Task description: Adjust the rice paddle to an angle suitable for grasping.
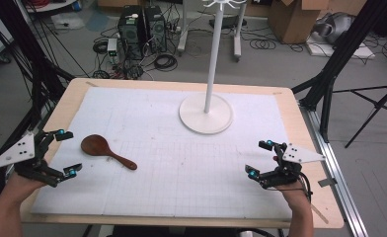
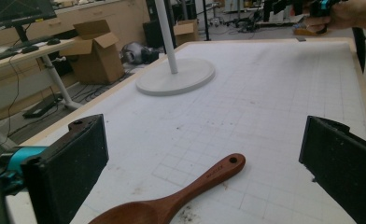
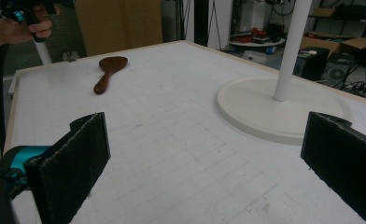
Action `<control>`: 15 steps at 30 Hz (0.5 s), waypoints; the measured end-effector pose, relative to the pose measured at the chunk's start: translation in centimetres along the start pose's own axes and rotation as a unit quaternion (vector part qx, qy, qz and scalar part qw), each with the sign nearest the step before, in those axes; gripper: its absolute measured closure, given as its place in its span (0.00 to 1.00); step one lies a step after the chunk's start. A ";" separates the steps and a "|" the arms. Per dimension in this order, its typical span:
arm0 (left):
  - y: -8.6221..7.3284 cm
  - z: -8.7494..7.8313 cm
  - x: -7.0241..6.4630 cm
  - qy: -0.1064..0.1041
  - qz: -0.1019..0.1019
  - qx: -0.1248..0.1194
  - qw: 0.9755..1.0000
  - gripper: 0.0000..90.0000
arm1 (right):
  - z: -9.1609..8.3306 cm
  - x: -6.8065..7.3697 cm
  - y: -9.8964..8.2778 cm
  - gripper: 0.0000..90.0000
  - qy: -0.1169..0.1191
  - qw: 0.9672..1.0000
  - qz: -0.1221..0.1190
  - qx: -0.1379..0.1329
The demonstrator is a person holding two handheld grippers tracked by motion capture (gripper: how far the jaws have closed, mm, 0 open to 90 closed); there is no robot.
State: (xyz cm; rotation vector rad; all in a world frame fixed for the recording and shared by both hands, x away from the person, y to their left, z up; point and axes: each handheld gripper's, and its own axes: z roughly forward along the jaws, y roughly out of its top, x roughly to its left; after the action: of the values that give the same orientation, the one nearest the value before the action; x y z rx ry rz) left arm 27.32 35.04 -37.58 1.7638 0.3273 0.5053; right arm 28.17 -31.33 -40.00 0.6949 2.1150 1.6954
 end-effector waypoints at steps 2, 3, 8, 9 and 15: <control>-0.2 -0.1 0.0 0.002 -0.001 0.000 1.000 0.02 | 0.1 -0.1 -0.1 0.01 0.003 1.000 0.000 0.005; -0.2 0.0 0.1 0.000 0.000 0.002 1.000 0.02 | 0.2 -0.1 -0.1 0.01 0.003 1.000 -0.001 0.007; -0.2 0.0 0.1 -0.002 0.005 0.003 1.000 0.02 | 0.3 0.1 -0.1 0.01 0.005 1.000 -0.008 0.010; -0.1 0.0 0.1 -0.002 0.006 0.000 1.000 0.02 | 0.3 0.1 -0.1 0.01 0.005 1.000 -0.008 0.010; -0.1 0.3 -0.1 -0.012 0.005 -0.018 1.000 0.02 | -0.1 0.2 -0.1 0.01 0.001 1.000 -0.009 0.008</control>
State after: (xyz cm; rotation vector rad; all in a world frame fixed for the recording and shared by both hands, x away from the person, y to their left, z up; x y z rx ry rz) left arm 27.38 34.78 -37.71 1.7367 0.2906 0.4934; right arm 27.93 -31.27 -40.04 0.6766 2.1317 1.6734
